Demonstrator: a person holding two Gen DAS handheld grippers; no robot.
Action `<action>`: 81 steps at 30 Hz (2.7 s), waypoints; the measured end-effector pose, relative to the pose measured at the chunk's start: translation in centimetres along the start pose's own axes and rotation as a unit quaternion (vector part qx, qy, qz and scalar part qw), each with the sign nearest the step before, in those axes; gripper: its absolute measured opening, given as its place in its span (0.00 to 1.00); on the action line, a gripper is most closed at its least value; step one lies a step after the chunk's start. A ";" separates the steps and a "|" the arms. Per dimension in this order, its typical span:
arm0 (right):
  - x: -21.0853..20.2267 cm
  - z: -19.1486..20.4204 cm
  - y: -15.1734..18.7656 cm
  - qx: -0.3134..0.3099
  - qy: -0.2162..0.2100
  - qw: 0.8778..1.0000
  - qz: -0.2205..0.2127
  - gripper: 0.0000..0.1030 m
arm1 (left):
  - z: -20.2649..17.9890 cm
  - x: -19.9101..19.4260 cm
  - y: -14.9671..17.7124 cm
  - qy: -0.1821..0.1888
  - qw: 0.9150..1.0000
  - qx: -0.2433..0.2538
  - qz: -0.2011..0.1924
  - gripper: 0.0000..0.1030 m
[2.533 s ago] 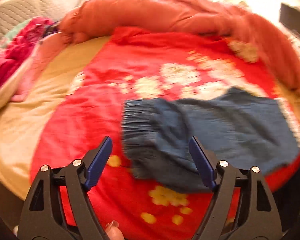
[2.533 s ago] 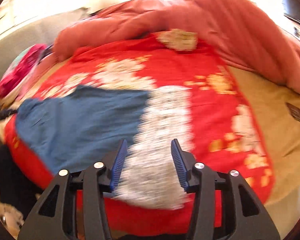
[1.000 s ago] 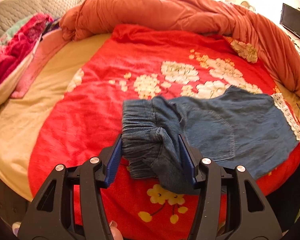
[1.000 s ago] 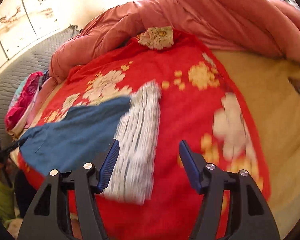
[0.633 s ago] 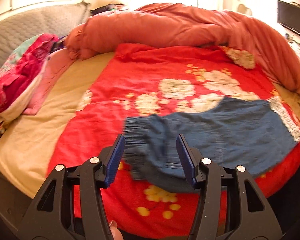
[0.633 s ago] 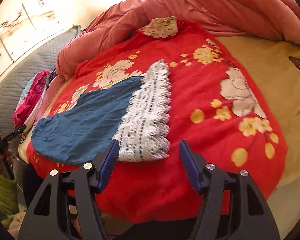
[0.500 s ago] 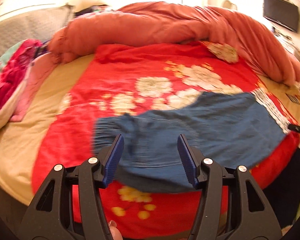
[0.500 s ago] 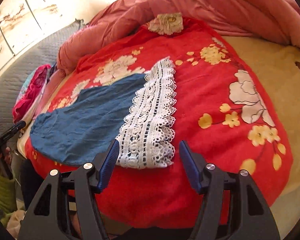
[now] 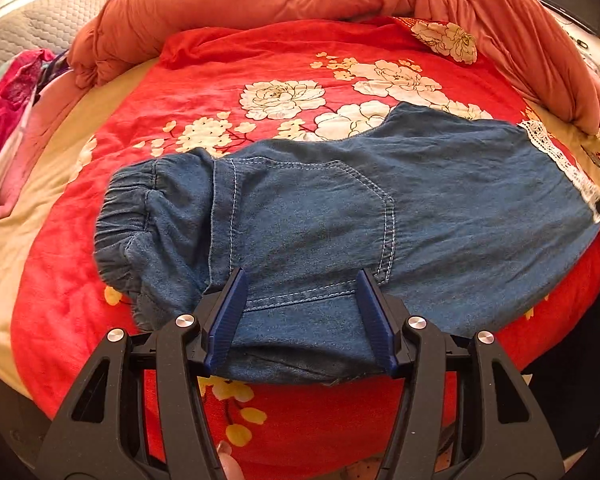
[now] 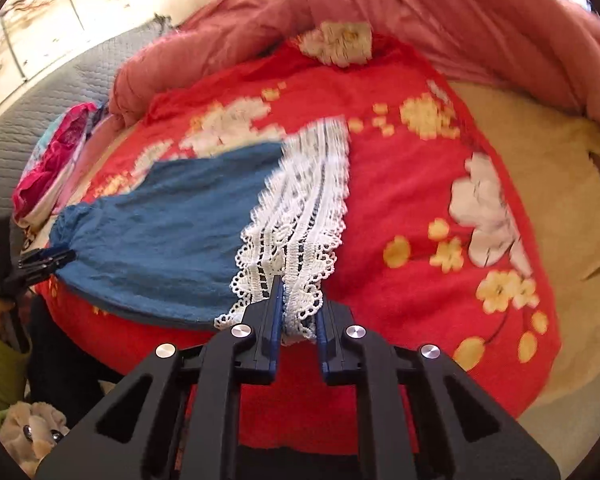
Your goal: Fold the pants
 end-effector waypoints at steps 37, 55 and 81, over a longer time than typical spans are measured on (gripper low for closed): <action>3.3 11.6 -0.1 -0.083 0.028 0.996 -0.026 0.66 | -8.2 0.3 -0.4 0.040 0.993 0.110 0.000 0.65; -1.8 8.0 0.5 -0.029 0.037 0.991 -0.126 0.66 | -9.9 -2.6 -2.9 0.093 0.990 0.102 -0.034 0.78; -1.8 1.3 2.1 0.111 0.050 0.986 -0.114 0.96 | -24.0 4.2 -16.0 0.147 0.966 0.209 -0.032 0.86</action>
Point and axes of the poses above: each gripper's, at about its wrist camera, not at the fingertips, and x roughly the way its jaws point, z to its left, y to its underside, the point moved 1 cm from there along x, roughly the way its jaws point, and after that the axes turned 2 degrees about -z, right-handed, at the moved point
